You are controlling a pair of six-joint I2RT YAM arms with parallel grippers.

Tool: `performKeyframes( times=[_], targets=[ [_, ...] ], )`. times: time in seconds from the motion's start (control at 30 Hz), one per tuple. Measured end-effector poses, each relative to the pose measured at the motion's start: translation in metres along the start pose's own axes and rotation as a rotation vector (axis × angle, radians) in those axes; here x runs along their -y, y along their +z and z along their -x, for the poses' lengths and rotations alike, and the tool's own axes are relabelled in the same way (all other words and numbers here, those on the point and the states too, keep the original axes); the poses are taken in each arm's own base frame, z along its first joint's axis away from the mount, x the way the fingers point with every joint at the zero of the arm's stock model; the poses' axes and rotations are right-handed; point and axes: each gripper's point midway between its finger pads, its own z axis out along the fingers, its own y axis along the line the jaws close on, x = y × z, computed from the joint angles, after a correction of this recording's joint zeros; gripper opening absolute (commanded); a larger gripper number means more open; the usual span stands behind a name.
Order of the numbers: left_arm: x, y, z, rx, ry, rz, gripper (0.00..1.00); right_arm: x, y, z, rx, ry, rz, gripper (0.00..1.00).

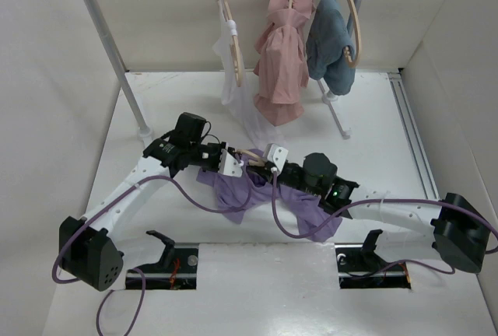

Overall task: Place the t-shirt on the hanger
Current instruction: Place tshirt on hanger

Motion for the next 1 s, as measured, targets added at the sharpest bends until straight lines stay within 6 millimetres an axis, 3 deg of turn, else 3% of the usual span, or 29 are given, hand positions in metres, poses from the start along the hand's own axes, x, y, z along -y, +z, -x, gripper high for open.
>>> performKeyframes(
  times=[0.03, 0.1, 0.17, 0.2, 0.5, 0.53, 0.6, 0.73, 0.83, 0.87, 0.9, 0.93, 0.97, 1.0],
  targets=[
    [0.0, -0.001, 0.006, 0.022, 0.0, 0.003, 0.27, -0.001, 0.001, 0.001, 0.002, 0.0, 0.004, 0.0],
    [0.002, -0.002, 0.019, 0.072, 0.006, 0.0, 0.25, -0.001, 0.004, 0.0, 0.001, 0.0, 0.009, 0.0],
    [0.004, -0.003, 0.025, 0.091, 0.004, -0.001, 0.13, -0.003, 0.006, 0.0, 0.002, 0.0, 0.018, 0.0],
    [0.004, -0.003, 0.026, 0.096, 0.001, -0.002, 0.0, -0.004, 0.006, 0.0, 0.004, 0.0, 0.022, 0.0],
    [0.009, 0.001, 0.023, 0.098, -0.038, -0.023, 0.0, -0.006, 0.005, -0.003, -0.01, -0.007, 0.033, 0.0],
    [0.009, 0.001, 0.023, 0.098, -0.041, -0.024, 0.08, -0.006, 0.005, -0.003, -0.009, -0.006, 0.034, 0.0],
    [0.009, 0.001, 0.023, 0.098, -0.042, -0.023, 0.54, -0.007, 0.005, -0.003, -0.008, -0.005, 0.037, 0.0],
    [0.011, 0.002, 0.025, 0.105, -0.055, -0.031, 0.57, -0.006, 0.006, 0.001, 0.002, -0.005, 0.034, 0.0],
    [0.013, 0.006, 0.022, 0.103, -0.067, -0.045, 0.45, -0.005, 0.006, 0.002, 0.004, -0.007, 0.034, 0.0],
    [0.012, 0.008, 0.021, 0.104, -0.065, -0.047, 0.34, -0.005, 0.006, 0.001, -0.002, -0.006, 0.035, 0.0],
    [0.012, 0.01, 0.019, 0.101, -0.066, -0.051, 0.17, -0.005, 0.006, -0.002, -0.011, -0.005, 0.035, 0.0],
    [0.011, 0.011, 0.017, 0.097, -0.065, -0.053, 0.07, -0.006, 0.005, -0.004, -0.019, -0.002, 0.038, 0.0],
    [0.009, 0.012, 0.016, 0.094, -0.056, -0.048, 0.0, -0.007, 0.005, -0.005, -0.023, -0.001, 0.045, 0.0],
    [0.01, 0.012, 0.016, 0.095, -0.051, -0.053, 0.0, -0.008, 0.005, -0.006, -0.028, -0.002, 0.047, 0.0]
  ],
)
